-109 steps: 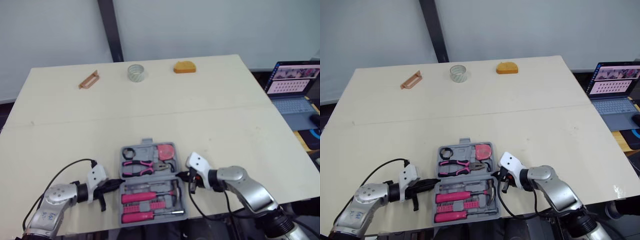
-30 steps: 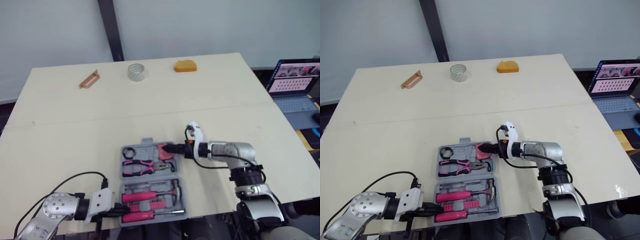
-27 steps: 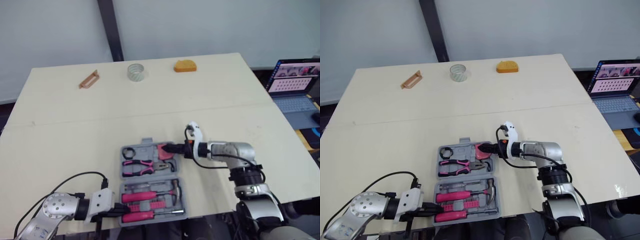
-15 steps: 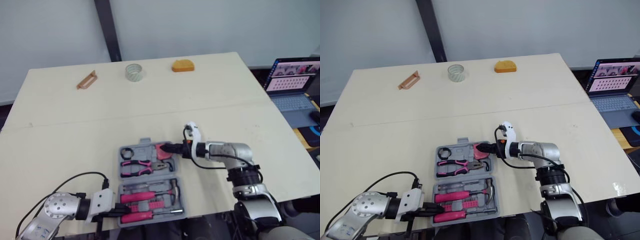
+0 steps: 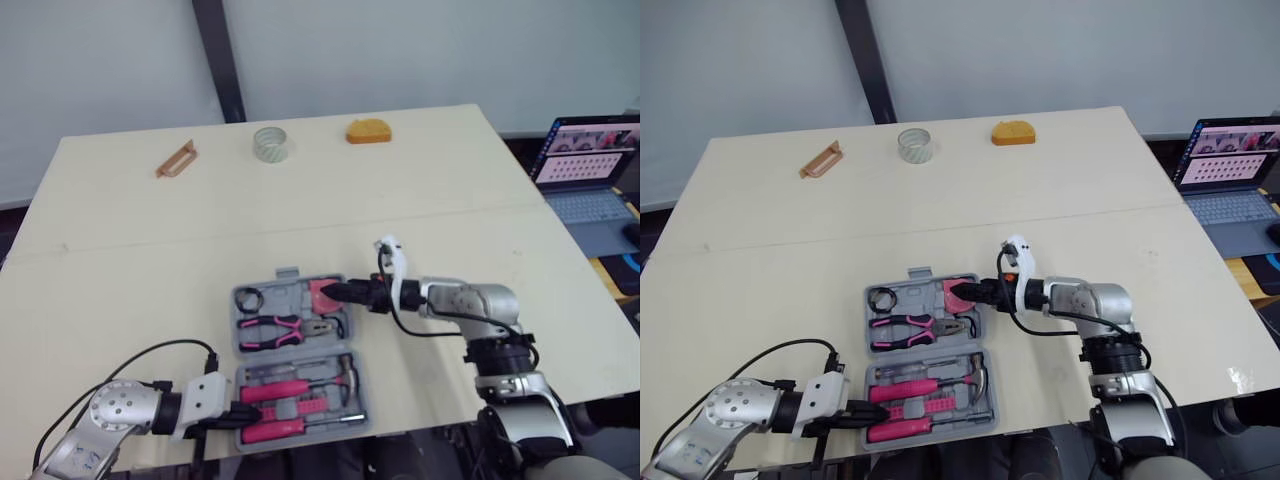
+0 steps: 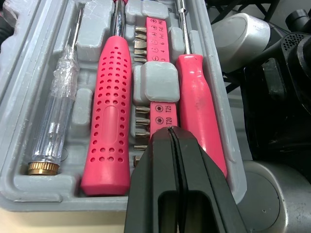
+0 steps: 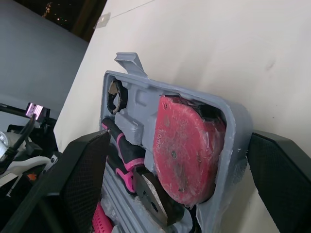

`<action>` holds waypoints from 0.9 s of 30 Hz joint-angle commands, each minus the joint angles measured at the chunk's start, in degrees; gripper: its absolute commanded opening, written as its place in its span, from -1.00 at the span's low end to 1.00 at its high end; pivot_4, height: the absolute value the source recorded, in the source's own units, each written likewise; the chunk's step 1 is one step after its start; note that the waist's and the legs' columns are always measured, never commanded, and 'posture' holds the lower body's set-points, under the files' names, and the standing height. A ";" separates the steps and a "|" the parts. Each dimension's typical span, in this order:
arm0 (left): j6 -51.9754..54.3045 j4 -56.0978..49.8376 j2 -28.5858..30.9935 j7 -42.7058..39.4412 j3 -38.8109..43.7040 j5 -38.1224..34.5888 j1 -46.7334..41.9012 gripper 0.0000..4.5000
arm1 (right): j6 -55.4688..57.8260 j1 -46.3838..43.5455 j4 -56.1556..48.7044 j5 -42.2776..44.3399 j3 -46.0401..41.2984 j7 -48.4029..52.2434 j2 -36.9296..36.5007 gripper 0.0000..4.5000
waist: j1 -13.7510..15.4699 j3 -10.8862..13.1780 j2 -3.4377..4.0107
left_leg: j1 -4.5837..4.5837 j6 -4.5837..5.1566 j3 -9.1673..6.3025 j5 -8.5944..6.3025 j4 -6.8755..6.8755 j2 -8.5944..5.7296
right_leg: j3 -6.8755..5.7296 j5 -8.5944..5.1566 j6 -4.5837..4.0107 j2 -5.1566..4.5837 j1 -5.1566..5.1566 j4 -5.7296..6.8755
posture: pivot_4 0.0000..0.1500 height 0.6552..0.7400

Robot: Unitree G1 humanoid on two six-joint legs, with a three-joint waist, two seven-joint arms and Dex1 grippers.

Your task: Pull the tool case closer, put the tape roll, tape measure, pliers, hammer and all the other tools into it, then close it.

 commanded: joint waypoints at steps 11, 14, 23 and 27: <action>3.69 1.46 -1.14 2.18 1.88 -0.20 0.09 -1.00 | 1.24 1.81 -12.18 7.38 1.46 7.59 -4.80 0.98 | 0.10 0.00 0.00 | -0.01 0.00 0.00 0.00 0.00 0.00 | 0.00 0.00 0.00 0.00 0.00 -0.01 | 1.00 1.00; 3.87 1.32 -1.41 2.27 1.89 -0.21 0.11 -1.00 | 1.65 1.77 -13.29 8.10 1.99 8.02 -5.71 0.98 | 0.14 0.01 0.00 | -0.01 0.00 0.00 0.00 0.00 0.00 | 0.00 0.00 0.00 0.00 0.00 -0.02 | 1.00 1.00; 7.62 -1.64 -3.55 3.46 4.13 -4.06 1.03 -1.00 | 2.09 2.27 -16.48 10.01 3.89 9.57 -8.13 0.98 | 0.08 0.01 -0.01 | -0.03 0.00 0.00 -0.01 -0.01 0.00 | 0.00 0.00 0.00 0.00 -0.02 -0.04 | 1.00 1.00; 12.14 -5.53 -3.69 4.22 7.38 -8.23 2.17 -1.00 | 1.98 2.46 -18.69 10.83 5.50 11.76 -10.64 0.98 | 0.16 0.05 -0.07 | -0.05 0.00 -0.01 -0.01 0.01 0.00 | 0.00 0.00 0.00 0.00 -0.02 -0.03 | 1.00 1.00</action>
